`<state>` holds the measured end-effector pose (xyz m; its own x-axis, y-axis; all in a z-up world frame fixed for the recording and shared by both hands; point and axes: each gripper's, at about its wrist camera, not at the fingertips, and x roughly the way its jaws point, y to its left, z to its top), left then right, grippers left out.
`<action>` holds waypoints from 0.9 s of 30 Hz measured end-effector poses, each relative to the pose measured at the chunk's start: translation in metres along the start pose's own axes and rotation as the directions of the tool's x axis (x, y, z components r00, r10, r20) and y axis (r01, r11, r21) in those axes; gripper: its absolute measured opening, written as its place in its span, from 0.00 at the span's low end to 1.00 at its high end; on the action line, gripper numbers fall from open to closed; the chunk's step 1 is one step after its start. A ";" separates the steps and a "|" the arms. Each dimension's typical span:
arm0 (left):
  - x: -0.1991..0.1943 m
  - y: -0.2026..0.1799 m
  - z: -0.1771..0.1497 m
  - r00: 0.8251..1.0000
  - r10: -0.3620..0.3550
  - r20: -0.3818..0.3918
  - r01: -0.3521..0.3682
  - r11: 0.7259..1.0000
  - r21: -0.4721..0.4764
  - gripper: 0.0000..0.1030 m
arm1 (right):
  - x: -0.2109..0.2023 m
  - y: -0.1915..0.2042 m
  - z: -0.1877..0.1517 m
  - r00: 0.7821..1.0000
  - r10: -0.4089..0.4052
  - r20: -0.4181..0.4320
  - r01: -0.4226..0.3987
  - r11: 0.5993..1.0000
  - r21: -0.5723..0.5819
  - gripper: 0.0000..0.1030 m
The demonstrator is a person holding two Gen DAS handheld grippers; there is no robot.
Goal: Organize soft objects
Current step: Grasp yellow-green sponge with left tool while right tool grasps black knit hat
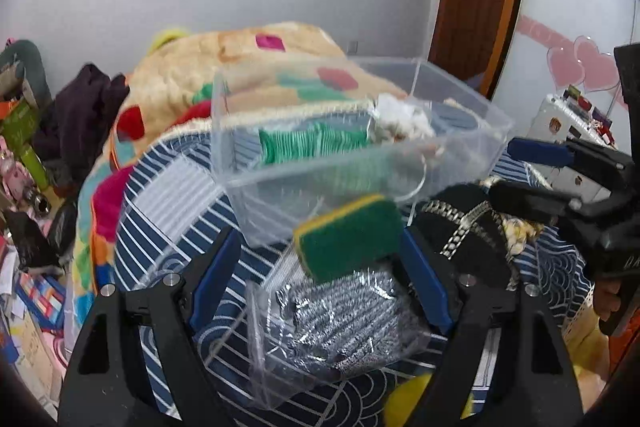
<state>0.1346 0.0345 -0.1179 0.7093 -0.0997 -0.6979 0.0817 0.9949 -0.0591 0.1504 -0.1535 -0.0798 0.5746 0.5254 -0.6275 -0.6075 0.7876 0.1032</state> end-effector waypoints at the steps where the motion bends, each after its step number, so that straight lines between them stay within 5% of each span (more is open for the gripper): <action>1: 0.003 0.000 -0.001 1.000 -0.006 -0.008 0.005 1.000 -0.006 0.79 | 0.007 -0.001 -0.004 1.000 0.002 -0.025 -0.002 1.000 0.004 0.76; 11: 0.033 -0.001 0.002 0.998 -0.038 -0.056 0.036 0.999 -0.039 0.78 | 0.039 -0.008 -0.024 0.994 0.020 -0.105 -0.018 1.000 0.021 0.74; 17: 0.033 -0.009 -0.001 0.994 -0.089 -0.065 0.089 0.996 -0.004 0.55 | 0.043 -0.002 -0.033 0.991 0.042 -0.128 -0.042 0.999 -0.002 0.51; 21: 0.028 -0.014 -0.002 0.996 -0.074 -0.049 0.076 0.997 0.025 0.48 | 0.042 -0.005 -0.034 0.991 0.022 -0.128 -0.022 1.000 0.002 0.20; 27: 0.012 -0.012 -0.004 0.997 -0.072 -0.022 0.072 0.997 0.024 0.32 | 0.030 -0.025 -0.032 0.993 0.072 -0.094 -0.062 0.993 0.102 0.13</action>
<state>0.1393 0.0220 -0.1279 0.6858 -0.1704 -0.7076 0.1495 0.9845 -0.0922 0.1654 -0.1673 -0.1256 0.4754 0.5478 -0.6884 -0.5827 0.7823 0.2202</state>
